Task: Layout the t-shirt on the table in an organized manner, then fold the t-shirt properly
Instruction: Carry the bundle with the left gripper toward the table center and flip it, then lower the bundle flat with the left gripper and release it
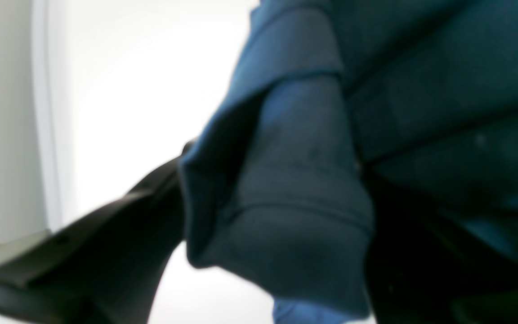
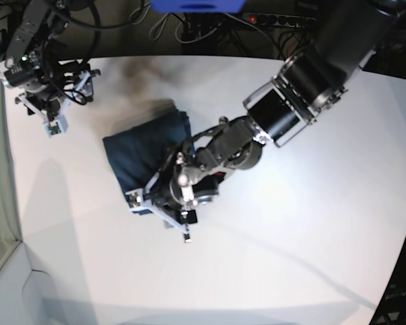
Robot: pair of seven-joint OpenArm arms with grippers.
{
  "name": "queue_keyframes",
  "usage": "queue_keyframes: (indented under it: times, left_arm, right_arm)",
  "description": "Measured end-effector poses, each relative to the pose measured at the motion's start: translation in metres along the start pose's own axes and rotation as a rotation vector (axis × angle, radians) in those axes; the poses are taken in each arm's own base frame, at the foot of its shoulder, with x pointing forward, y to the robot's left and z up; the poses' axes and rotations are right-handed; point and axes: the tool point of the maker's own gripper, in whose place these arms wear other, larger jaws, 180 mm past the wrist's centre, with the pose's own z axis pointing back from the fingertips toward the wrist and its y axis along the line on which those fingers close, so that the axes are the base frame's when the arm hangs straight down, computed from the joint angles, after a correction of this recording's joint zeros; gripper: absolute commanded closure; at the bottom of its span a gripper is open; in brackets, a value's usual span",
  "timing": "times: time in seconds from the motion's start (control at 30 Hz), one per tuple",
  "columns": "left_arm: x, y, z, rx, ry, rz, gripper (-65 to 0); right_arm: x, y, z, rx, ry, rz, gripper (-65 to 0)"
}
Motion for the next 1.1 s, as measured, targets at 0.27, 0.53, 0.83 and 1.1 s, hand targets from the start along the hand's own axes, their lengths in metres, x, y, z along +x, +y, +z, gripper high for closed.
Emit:
queue_keyframes:
  times: [0.27, 0.53, 0.83, 1.1]
  left_arm:
    - [0.013, 0.025, -0.015, -0.116, -0.016, 0.202, -31.3]
    - [-0.009, 0.051, -0.02, -0.099, 0.07, 0.218, -31.3]
    - [-0.009, 0.054, -0.019, -0.095, 0.077, 0.217, -49.7]
    - [-0.007, 0.057, -0.019, -0.089, 0.06, 0.241, -49.9]
  right_arm:
    - [-0.012, 0.003, 0.0, 0.007, 0.029, 0.0, -47.1]
    - [-0.017, 0.004, 0.001, 0.01, 0.036, 0.0, -47.0]
    - [-0.019, 0.005, 0.002, 0.009, 0.043, 0.002, -47.0]
    - [-0.019, 0.011, 0.0, 0.022, 0.04, -0.013, -47.0]
